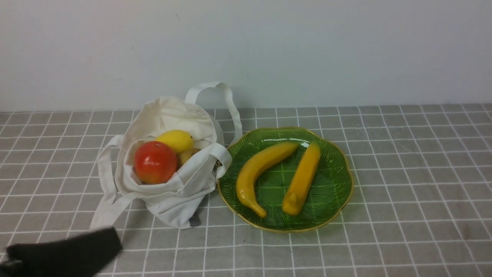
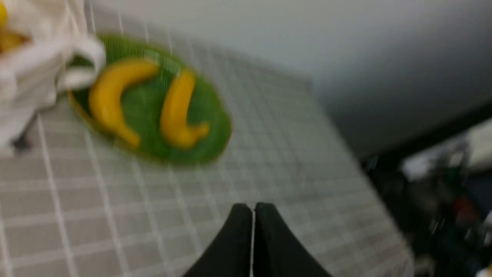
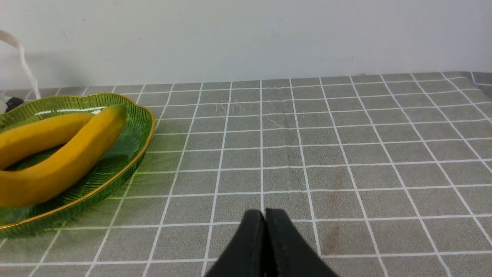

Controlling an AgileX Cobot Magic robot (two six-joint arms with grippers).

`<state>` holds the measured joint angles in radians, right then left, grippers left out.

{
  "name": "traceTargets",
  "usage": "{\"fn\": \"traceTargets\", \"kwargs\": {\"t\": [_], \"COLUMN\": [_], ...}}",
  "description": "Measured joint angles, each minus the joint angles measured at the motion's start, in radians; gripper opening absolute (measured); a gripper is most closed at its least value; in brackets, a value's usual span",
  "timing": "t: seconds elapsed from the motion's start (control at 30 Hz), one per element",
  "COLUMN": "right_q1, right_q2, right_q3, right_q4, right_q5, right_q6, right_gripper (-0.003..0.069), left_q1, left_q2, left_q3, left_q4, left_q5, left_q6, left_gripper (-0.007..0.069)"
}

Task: Take the fruit out of the bag on the grey coffee tablecloth and place them on the plate.
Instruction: 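Reach into the bag and grasp the red fruit inside it with the left gripper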

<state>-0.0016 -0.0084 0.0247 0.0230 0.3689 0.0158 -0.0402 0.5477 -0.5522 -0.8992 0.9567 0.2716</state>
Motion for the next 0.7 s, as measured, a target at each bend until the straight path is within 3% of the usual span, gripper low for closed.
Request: {"fn": "traceTargets", "kwargs": {"t": [0.03,0.07,0.17,0.3,0.53,0.7], "right_q1": [0.000,0.000,0.000,0.000,0.000,0.000], "right_q2": [0.000,0.000,0.000,0.000,0.000,0.000], "right_q3": [0.000,0.000,0.000,0.000,0.000,0.000], "right_q4": [0.000,0.000,0.000,0.000,0.000,0.000], "right_q5": [0.000,0.000,0.000,0.000,0.000,0.000], "right_q6": [0.000,0.000,0.000,0.000,0.000,0.000], "right_gripper": [-0.0015,-0.0015,-0.0015,-0.0015,-0.0015,-0.0015], "left_q1": [0.000,0.000,-0.001,-0.001,-0.001,-0.002], "left_q2": [0.017,0.140,0.367,0.549,0.727,0.857], "left_q3": [-0.009,-0.067,-0.190,-0.314,-0.486,-0.579], "left_q4": [0.000,0.099,0.320,0.460,0.471,0.468], "left_q5": [0.020,0.144,0.251,0.246,0.090,0.048], "left_q6": [0.000,0.010,0.018,-0.006,-0.035,-0.047], "left_gripper": [-0.0008,-0.0008,-0.0008,-0.0008,0.0007,0.0134]}}
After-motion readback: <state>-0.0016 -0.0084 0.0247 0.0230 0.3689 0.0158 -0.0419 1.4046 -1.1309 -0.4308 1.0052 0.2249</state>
